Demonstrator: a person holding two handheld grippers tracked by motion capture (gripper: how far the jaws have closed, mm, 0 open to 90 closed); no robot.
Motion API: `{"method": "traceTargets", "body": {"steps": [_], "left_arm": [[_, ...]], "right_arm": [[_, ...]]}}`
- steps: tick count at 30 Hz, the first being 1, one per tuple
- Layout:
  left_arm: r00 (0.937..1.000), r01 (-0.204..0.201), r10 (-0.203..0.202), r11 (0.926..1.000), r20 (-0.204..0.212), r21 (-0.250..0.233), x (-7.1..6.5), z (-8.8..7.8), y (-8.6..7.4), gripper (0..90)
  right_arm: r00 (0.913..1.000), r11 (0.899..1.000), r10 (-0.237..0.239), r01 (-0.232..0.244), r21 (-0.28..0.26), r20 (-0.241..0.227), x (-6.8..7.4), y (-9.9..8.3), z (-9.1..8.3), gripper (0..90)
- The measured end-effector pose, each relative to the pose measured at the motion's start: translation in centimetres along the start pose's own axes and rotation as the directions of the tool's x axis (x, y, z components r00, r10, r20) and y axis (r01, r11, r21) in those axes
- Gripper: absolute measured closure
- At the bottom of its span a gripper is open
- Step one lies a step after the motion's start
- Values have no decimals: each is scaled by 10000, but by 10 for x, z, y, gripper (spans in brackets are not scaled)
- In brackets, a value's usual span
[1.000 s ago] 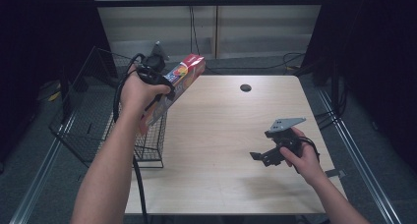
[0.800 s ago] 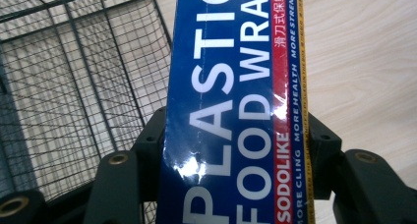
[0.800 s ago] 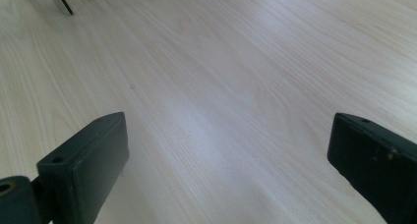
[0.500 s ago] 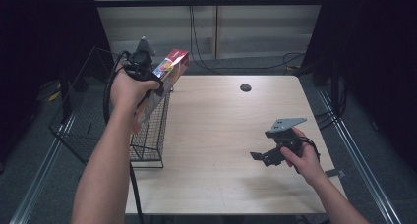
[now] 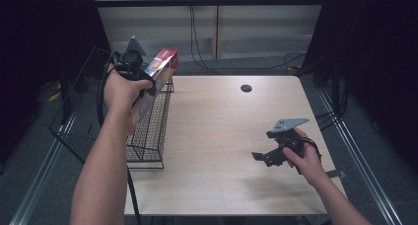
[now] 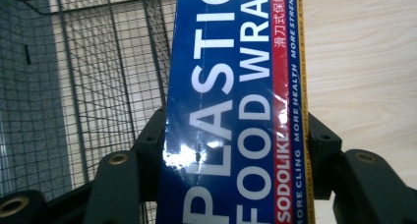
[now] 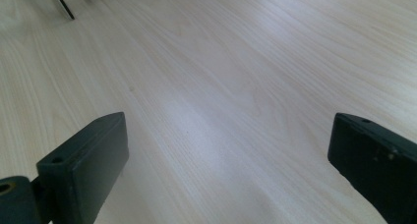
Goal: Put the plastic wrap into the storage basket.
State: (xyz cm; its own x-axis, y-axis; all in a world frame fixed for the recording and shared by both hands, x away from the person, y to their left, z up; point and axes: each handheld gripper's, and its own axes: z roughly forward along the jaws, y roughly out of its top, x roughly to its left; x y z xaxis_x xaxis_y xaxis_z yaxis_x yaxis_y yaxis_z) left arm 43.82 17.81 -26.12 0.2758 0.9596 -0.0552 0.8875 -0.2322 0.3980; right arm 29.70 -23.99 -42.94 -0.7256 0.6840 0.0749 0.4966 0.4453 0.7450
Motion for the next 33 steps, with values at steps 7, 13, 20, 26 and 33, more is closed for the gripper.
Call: {"method": "traceTargets", "body": {"steps": [7, 13, 20, 26, 33], "left_arm": [[9993, 350, -351, 9993, -100, -115, 9, -2, -2, 432], [9970, 757, -761, 9968, -163, -244, 17, -3, -5, 432], [9929, 1136, -1147, 9929, -316, -340, 28, -6, -7, 432], [9873, 1470, -1492, 9882, -552, -420, 35, -7, -9, 432], [9800, 1796, -1828, 9827, -786, -454, 43, -10, -11, 432]], "right_arm": [[10000, 10000, -24, 24, 38, 17, 1, 0, 1, 19], [10000, 10000, 2, -2, 34, 0, 0, 0, 0, 19], [10000, 10000, 21, -21, 46, 38, 0, -1, 1, 19], [10000, 10000, -8, 8, 27, -20, 0, -1, 1, 20], [10000, 10000, 2, -2, 43, 14, 0, -1, 1, 20]]}}
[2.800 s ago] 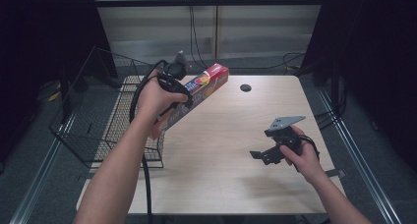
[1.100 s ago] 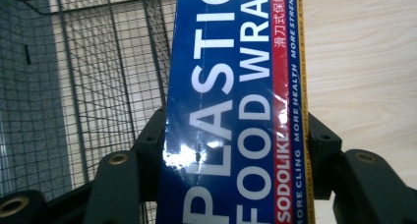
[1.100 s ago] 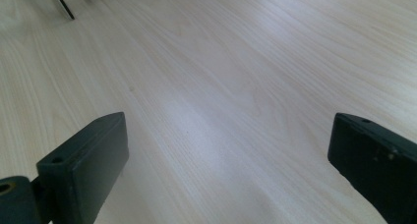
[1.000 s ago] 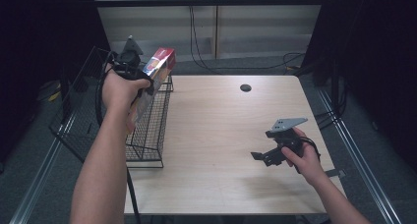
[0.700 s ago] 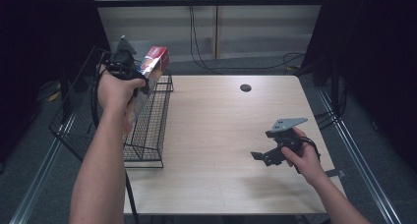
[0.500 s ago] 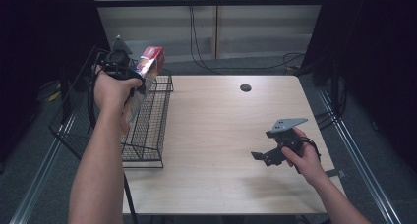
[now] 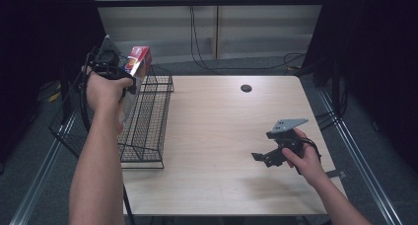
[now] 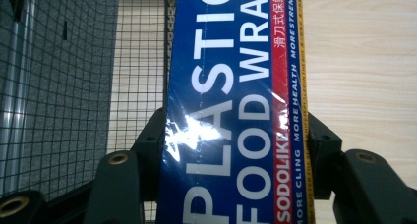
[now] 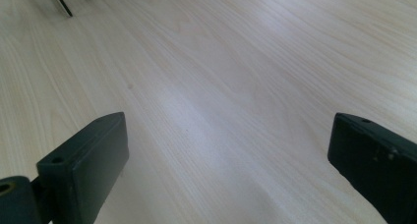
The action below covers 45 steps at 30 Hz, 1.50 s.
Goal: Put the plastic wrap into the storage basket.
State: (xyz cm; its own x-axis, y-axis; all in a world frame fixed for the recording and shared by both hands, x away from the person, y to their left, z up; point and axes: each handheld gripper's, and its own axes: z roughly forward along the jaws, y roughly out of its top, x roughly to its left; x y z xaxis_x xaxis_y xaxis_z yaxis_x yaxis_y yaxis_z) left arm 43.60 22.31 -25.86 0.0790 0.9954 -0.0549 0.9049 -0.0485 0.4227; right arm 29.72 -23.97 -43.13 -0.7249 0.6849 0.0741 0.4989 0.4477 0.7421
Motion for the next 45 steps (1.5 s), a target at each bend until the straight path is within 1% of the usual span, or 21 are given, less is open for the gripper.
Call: {"method": "traceTargets", "body": {"steps": [4, 6, 7, 8, 9, 11, 12, 15, 18, 20, 23, 25, 28, 29, 32, 34, 37, 38, 39, 40, 45], "left_arm": [[9999, 88, -88, 10000, -66, 0, 4, -1, -1, 432], [9995, 312, -312, 9995, -58, -35, 5, -2, -2, 432], [9997, 227, -227, 9997, -114, -10, 7, -3, -2, 432], [9994, 327, -327, 9995, -138, -50, 7, -3, -2, 432], [9995, 276, -277, 9996, -160, -18, 9, -4, -2, 432], [9987, 488, -489, 9988, -163, -50, 11, -5, -3, 432], [9991, 384, -384, 9993, -164, 12, 13, -6, -3, 433], [9988, 425, -425, 9991, -252, -4, 17, -8, -4, 432], [9978, 588, -589, 9983, -291, -18, 19, -9, -4, 432], [9977, 661, -661, 9978, -172, -1, 21, -9, -5, 432], [9982, 517, -514, 9986, -298, 83, 23, -9, -5, 433], [9970, 739, -738, 9973, -247, 31, 24, -9, -5, 432], [9963, 797, -794, 9968, -329, 88, 26, -10, -6, 432], [9971, 688, -683, 9975, -339, 135, 28, -10, -6, 432], [9952, 904, -903, 9959, -370, 33, 30, -11, -7, 432], [9960, 781, -778, 9969, -435, 40, 32, -12, -7, 432], [9948, 953, -952, 9954, -359, 14, 34, -12, -8, 432], [9950, 903, -902, 9959, -423, 26, 34, -12, -8, 432], [9941, 992, -990, 9951, -436, 35, 34, -12, -9, 432], [9949, 921, -919, 9957, -421, 33, 36, -13, -9, 432], [9944, 973, -969, 9952, -431, 69, 41, -14, -10, 432]], "right_arm": [[10000, 10000, 2, -2, 9, 39, 0, 0, 0, 19], [10000, 10000, 10, -10, -14, 3, 0, 0, 0, 20], [10000, 10000, 3, -3, 3, 41, 0, 0, -1, 19], [10000, 10000, 6, -6, 10, 34, 0, 0, -1, 19], [10000, 10000, 6, -6, -7, 9, 0, 0, -1, 19], [10000, 10000, 20, -20, -32, -18, 0, 0, -1, 20], [10000, 10000, 24, -24, -42, -18, 0, 0, -1, 19], [10000, 10000, 33, -33, -11, -57, 0, 0, -2, 19], [10000, 10000, 55, -55, -4, -53, 0, 0, -2, 19], [10000, 10000, 44, -44, -4, -70, 0, 0, -2, 20], [10000, 10000, 36, -36, 1, -80, 0, 0, -2, 19], [10000, 10000, 27, -27, -1, -37, 0, -1, -2, 19], [10000, 10000, 38, -38, -29, -4, -1, -1, -2, 19], [10000, 10000, 59, -59, -40, 4, -1, -1, -2, 19], [10000, 10000, 62, -62, -43, -53, -1, -1, -3, 19], [10000, 10000, 75, -75, -56, 3, -1, -1, -3, 19], [10000, 10000, 26, -26, 9, -23, -1, -2, -3, 19], [10000, 10000, 43, -43, 7, 31, -1, -2, -2, 19], [10000, 10000, 56, -56, 8, 35, -1, -2, -2, 19], [10000, 10000, 67, -67, -1, 20, -2, -2, -2, 19], [10000, 10000, 67, -66, 20, -54, -2, -2, -2, 19]]}}
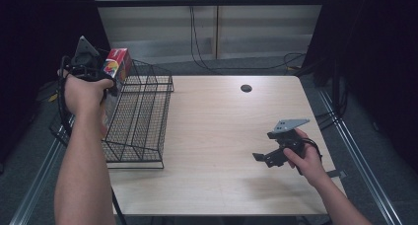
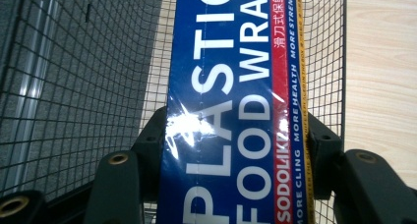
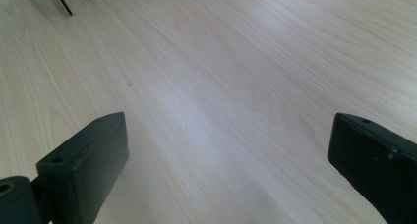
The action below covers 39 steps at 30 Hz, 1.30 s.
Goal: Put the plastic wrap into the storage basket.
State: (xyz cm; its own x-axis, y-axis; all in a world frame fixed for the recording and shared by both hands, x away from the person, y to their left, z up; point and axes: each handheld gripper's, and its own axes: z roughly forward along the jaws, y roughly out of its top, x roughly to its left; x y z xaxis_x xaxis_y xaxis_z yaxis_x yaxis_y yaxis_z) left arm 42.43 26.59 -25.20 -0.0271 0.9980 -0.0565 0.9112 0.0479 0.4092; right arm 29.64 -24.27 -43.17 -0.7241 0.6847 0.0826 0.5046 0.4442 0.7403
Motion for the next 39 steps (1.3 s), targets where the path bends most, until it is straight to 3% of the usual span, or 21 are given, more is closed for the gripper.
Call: {"method": "traceTargets", "body": {"steps": [16, 39], "left_arm": [[9994, 243, -242, 9997, -233, 30, 11, 4, -3, 431], [9983, 568, -563, 9975, -123, 418, 20, 16, -11, 426]], "right_arm": [[10000, 10000, -31, 31, 42, 7, 2, 0, 2, 19], [10000, 9999, -88, 88, 98, 2, 3, 0, 4, 19]]}}
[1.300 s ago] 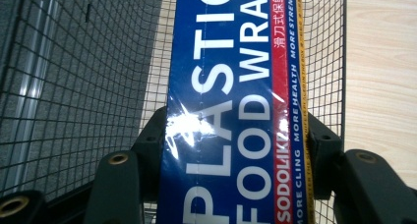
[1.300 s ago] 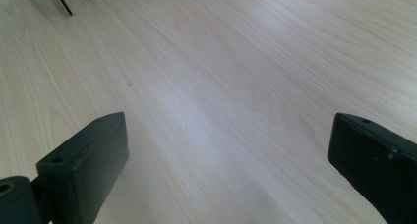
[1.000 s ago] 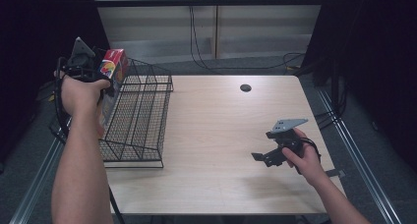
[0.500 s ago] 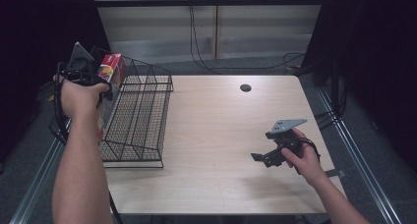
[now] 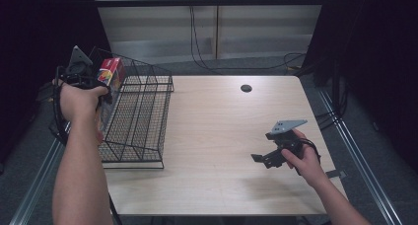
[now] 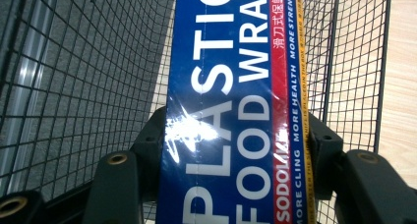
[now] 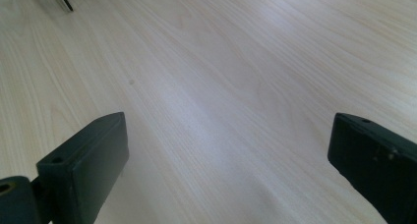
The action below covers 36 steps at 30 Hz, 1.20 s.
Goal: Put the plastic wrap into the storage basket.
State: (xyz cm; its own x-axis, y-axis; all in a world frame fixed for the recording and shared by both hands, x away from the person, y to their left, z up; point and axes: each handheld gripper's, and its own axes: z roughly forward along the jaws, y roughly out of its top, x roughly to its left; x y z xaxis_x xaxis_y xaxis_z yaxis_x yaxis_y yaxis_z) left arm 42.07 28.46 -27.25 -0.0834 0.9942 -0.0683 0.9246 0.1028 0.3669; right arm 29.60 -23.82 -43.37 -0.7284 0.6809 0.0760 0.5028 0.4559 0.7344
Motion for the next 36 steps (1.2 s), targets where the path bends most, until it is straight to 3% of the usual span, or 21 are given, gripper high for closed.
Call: {"method": "traceTargets", "body": {"steps": [25, 28, 30, 33, 36], "left_arm": [[9996, 284, -281, 9976, -52, 627, 9, 10, -3, 409], [9992, 409, -409, 9984, -9, 387, 11, 12, -3, 397], [9985, 531, -528, 9983, 135, -220, 11, 6, -2, 379], [9996, 267, -265, 9992, 92, -309, 8, -6, 3, 366], [9995, 268, -263, 9990, 147, -356, 4, -9, 4, 355]], "right_arm": [[10000, 10000, -36, 36, -16, -61, 0, 0, 0, 19], [10000, 10000, -25, 25, 1, -7, 1, 0, 1, 19], [10000, 10000, -40, 40, 19, -56, 1, 0, 1, 20], [9999, 10000, -80, 80, 43, -68, 1, 0, 2, 20], [9999, 9999, -94, 95, 74, -85, 2, 0, 3, 20]]}}
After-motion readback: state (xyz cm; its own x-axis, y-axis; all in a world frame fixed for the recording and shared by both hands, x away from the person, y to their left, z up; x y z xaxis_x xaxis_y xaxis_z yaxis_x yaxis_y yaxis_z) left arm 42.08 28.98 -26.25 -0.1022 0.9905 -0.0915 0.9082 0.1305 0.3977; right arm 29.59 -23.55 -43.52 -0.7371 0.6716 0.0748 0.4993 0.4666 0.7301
